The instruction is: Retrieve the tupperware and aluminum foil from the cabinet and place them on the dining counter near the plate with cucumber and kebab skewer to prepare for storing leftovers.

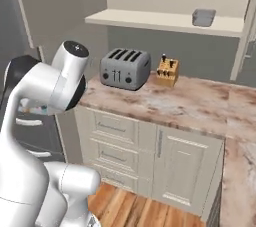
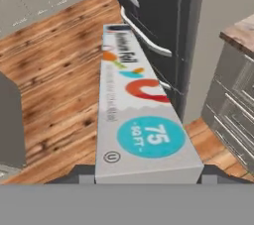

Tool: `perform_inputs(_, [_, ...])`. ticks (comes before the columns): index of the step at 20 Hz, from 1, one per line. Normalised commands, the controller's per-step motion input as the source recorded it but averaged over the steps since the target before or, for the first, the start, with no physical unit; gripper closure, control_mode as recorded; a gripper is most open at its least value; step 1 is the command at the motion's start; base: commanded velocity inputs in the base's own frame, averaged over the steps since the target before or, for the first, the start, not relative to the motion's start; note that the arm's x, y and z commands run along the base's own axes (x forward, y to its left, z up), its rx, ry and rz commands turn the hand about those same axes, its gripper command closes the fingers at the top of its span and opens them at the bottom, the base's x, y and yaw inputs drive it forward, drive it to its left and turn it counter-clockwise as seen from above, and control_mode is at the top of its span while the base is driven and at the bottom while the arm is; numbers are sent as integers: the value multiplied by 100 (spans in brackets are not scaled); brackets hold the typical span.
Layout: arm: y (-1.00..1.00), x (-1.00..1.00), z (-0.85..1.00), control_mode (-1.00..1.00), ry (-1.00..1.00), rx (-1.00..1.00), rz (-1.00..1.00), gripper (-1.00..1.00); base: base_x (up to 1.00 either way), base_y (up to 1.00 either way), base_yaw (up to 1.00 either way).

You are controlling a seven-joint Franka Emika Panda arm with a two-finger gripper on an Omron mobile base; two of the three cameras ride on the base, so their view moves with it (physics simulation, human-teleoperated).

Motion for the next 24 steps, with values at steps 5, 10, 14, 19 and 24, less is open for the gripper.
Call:
perform_inputs(5, [0, 0, 0, 100, 0, 0, 0, 100, -16, 57, 81])
perform_inputs(10, [0, 0, 0, 100, 0, 0, 0, 100, -1, 38, 89])
perform_inputs(14, [0, 0, 0, 100, 0, 0, 0, 100, 13, 33, 82])
perform_inputs(19, [0, 0, 0, 100, 0, 0, 0, 100, 17, 10, 86])
perform_inputs(24, [0, 0, 0, 100, 0, 0, 0, 100, 32, 0, 85])
